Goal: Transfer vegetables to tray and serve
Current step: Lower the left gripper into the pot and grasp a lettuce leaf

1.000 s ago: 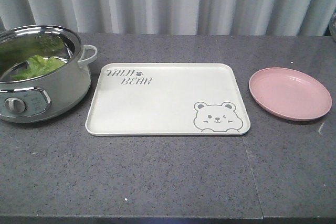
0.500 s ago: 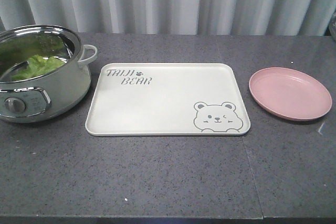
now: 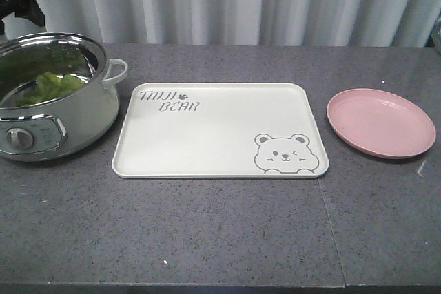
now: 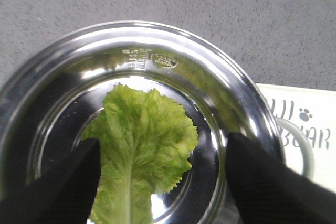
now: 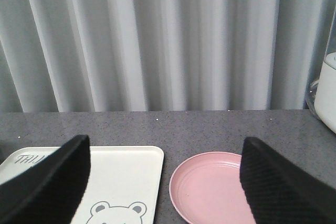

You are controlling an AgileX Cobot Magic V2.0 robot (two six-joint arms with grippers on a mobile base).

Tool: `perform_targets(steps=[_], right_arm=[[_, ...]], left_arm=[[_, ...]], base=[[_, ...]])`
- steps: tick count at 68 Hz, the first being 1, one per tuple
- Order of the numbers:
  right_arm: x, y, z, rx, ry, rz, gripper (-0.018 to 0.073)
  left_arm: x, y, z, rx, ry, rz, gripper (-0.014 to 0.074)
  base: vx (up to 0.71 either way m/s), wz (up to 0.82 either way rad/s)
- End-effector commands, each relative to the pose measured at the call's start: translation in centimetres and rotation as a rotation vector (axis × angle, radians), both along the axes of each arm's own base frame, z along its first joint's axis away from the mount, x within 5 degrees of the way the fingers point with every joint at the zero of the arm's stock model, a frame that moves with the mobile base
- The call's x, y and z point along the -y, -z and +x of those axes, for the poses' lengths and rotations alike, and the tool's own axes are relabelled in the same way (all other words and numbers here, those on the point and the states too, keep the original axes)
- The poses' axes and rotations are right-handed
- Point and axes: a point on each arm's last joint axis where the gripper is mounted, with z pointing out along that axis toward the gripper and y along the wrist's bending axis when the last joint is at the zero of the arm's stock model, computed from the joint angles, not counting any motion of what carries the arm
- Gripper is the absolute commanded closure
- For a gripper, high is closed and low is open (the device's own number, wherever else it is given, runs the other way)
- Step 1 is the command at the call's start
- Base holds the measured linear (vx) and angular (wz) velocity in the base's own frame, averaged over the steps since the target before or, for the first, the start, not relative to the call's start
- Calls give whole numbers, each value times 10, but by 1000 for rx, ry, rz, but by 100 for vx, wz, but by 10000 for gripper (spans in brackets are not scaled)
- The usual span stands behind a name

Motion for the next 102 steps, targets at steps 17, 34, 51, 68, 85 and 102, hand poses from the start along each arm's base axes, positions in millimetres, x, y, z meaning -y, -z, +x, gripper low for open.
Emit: perform_targets(steps=[17,34,51,68,85,102], right_arm=[[2,-13,0,69,21,-2,-1],[2,-14,0,70,22,-2,-1],[1,-13,0,64,14,14,-1],[1,-13,0,62,13,15,-1],[1,-13,0,61,12,14,-1],[1,-13,0,63,12,17,-1]], left_arm=[[1,-2,-8,-11,-2,5,115],[2,22,-12,-103,26,13,115],[0,25,-11,-112,20,29,115],[-1,45,0,-157,20,29,115],[0,68,7,-218,19,12,115],[-2,90,4,-297,25,30,115]], base=[[0,0],[0,0],[0,0],[0,0],[0,0],[0,0]])
